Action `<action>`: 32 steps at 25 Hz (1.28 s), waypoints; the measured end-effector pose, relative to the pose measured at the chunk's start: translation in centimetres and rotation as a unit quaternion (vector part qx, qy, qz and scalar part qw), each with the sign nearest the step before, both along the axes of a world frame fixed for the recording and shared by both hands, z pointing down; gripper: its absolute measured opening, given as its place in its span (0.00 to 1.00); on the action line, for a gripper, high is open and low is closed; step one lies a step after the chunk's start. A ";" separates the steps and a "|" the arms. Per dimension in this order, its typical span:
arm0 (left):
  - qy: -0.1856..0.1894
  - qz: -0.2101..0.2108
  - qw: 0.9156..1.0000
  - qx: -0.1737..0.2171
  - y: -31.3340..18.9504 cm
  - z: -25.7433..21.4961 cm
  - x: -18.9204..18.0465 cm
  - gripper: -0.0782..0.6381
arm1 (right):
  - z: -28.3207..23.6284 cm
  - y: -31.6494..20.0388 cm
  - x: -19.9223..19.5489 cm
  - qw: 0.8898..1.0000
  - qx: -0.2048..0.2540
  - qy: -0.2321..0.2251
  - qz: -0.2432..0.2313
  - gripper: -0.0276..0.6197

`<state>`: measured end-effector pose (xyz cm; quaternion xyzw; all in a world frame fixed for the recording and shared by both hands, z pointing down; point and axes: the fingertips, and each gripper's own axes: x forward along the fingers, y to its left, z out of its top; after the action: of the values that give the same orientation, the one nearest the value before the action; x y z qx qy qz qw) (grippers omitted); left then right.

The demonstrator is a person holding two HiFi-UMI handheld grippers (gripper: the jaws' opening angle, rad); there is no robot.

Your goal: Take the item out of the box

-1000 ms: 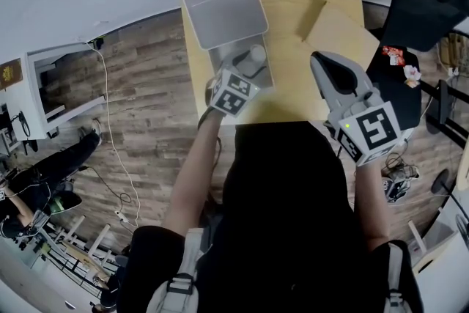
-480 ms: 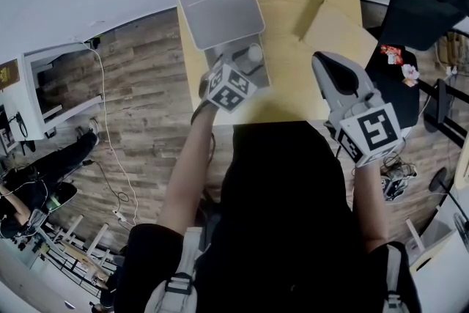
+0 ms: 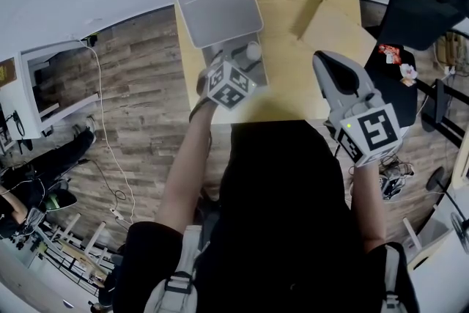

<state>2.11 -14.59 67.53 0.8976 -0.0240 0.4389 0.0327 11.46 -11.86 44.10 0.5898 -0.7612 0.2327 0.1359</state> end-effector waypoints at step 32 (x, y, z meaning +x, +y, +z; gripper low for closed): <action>0.018 -0.102 0.994 0.031 0.0 -5.5 -1.6 0.36 | -3.4 1.2 1.1 0.998 0.063 -0.024 -0.019 0.05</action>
<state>0.46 -14.57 62.08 0.8987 -0.1286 0.4163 0.0501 12.58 -10.62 40.71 0.5771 -0.7883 0.1959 0.0851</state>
